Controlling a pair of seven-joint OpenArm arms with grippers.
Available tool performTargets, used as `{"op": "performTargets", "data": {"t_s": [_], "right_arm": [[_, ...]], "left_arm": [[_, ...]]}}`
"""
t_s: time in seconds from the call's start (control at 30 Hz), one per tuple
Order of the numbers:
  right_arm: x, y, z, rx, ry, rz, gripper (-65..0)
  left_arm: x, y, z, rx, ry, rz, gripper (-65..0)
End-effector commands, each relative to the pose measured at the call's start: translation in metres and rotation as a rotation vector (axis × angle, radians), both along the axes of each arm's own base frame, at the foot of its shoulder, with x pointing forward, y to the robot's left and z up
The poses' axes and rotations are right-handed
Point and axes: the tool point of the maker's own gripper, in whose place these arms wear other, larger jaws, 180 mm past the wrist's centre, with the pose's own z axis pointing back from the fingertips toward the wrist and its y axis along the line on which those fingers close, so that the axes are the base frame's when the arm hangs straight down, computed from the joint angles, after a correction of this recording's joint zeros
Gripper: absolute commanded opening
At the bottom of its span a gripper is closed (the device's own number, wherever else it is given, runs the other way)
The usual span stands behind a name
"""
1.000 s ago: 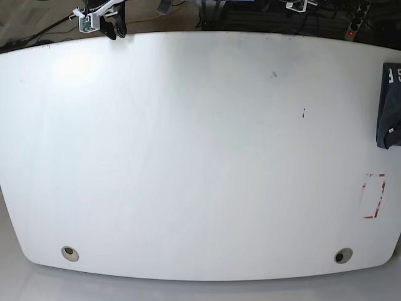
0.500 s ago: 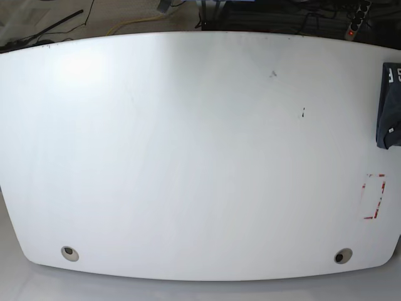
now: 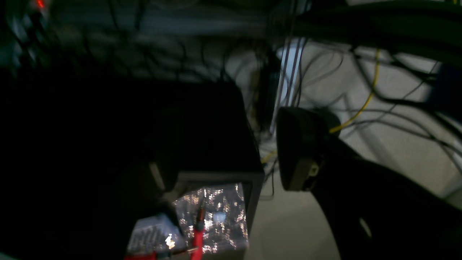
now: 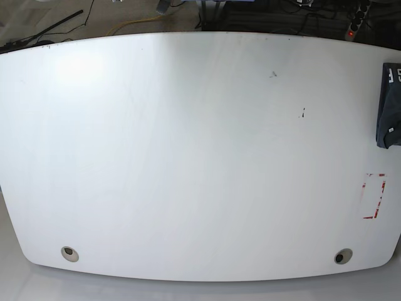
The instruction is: Fold the T-shirt properly
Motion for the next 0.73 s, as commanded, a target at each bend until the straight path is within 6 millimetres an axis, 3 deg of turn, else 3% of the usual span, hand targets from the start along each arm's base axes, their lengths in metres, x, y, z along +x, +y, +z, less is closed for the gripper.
{"op": "performTargets", "data": {"t_s": [0.0,0.17,0.33,0.53,0.7], "right_arm": [[-0.008,-0.009,-0.007,-0.045,0.025,0.005,-51.5],[0.000,-0.018,-0.025,-0.118,0.061,0.048,-51.4],[0.011,-0.020,-0.031,-0.126,0.070,0.046,-51.4],[0.017,-0.017,-0.038,-0.123,0.095,0.029,-51.2],[0.019,-0.014,-0.040,-0.119,0.102,0.025,-51.2]], "left_arm": [[-0.016,0.008,-0.008,-0.005,0.054,0.018,-28.2],[-0.009,-0.002,-0.030,-0.043,0.122,0.074,-28.2],[0.009,-0.008,-0.038,-0.062,0.126,0.094,-28.2],[0.017,0.007,-0.043,0.039,0.137,0.101,-28.3],[0.021,0.004,-0.044,0.053,0.138,0.075,-28.3]]}}
